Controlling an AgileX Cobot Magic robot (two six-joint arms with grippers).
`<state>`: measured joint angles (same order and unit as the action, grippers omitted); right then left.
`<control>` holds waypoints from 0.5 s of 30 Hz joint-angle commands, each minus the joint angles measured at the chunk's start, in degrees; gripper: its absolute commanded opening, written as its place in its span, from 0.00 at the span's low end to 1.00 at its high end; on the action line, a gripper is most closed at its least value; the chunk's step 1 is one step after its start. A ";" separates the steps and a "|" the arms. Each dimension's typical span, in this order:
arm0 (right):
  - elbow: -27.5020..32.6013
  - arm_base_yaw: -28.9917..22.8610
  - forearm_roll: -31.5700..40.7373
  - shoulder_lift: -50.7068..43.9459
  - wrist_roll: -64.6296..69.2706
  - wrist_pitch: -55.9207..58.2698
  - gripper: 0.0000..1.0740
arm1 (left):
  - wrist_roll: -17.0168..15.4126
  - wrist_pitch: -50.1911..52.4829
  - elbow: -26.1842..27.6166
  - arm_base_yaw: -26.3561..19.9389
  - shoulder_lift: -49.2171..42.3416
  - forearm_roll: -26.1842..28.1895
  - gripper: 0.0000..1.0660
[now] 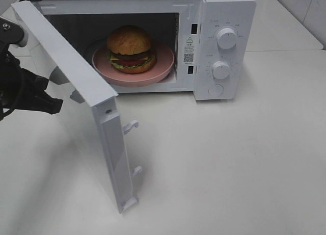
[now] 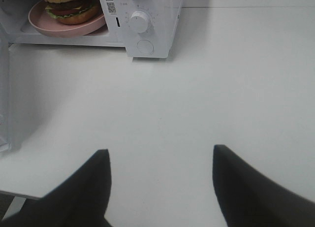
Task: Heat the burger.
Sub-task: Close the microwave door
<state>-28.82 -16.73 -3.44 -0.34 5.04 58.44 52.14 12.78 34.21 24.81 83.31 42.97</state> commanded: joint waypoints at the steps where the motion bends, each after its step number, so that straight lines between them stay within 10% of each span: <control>1: 0.06 0.23 -0.06 -1.43 -0.63 -0.92 0.54 | -0.63 0.63 2.06 0.40 1.78 0.63 0.00; 15: 0.06 0.23 -0.06 -1.43 -0.63 -0.92 0.54 | -0.69 -0.17 8.59 0.40 7.10 0.63 0.00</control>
<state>-28.82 -16.73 -3.44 -0.34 5.04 58.44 51.97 12.72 42.40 24.87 90.36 42.97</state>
